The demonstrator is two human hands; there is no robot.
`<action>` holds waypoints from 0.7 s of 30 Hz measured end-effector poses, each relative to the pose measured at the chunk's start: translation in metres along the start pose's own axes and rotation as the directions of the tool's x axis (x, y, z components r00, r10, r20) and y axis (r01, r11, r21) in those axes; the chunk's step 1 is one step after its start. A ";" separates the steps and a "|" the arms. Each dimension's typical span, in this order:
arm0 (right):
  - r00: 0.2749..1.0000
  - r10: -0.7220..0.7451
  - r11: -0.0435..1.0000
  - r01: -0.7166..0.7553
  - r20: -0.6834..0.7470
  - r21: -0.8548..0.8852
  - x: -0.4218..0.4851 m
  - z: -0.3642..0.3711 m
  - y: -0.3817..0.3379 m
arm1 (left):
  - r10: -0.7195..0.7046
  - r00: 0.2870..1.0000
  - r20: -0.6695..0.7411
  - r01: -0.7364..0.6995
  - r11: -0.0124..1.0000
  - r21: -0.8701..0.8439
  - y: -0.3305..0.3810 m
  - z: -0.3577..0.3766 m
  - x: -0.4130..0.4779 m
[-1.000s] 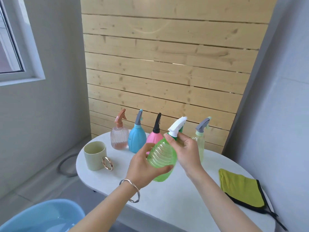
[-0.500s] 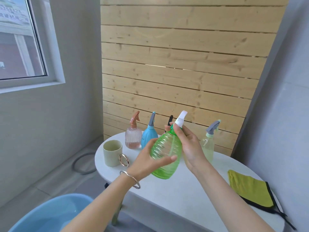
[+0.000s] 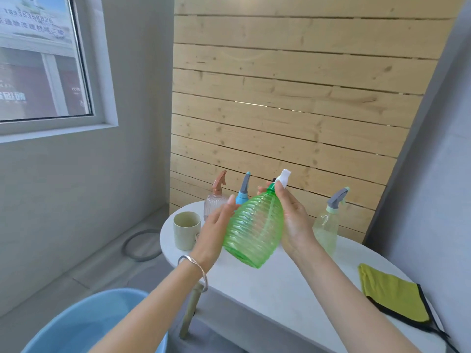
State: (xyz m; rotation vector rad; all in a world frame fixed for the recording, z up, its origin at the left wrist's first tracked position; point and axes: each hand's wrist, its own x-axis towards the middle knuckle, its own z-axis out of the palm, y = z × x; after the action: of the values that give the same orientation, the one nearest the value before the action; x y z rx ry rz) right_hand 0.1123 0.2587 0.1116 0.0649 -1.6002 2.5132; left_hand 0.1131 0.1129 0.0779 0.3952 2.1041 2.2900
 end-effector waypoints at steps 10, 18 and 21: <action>0.998 -0.065 0.986 0.065 0.008 -0.155 -0.006 0.009 0.016 | -0.030 0.974 0.226 -0.037 0.957 0.287 -0.007 0.001 -0.010; 0.982 -0.190 0.976 0.186 -0.021 -0.114 0.015 -0.007 -0.007 | -0.256 0.932 0.258 0.114 0.879 0.462 -0.041 -0.016 -0.010; 0.942 -0.328 0.934 0.314 -0.063 -0.171 0.033 -0.028 -0.024 | -0.311 0.927 0.208 0.134 0.795 0.591 -0.058 -0.031 -0.010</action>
State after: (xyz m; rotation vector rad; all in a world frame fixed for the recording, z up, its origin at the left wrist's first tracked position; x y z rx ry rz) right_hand 0.0850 0.2974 0.1249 0.1759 -1.6003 2.1066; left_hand 0.1074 0.0862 0.0169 0.4241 2.4657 1.3337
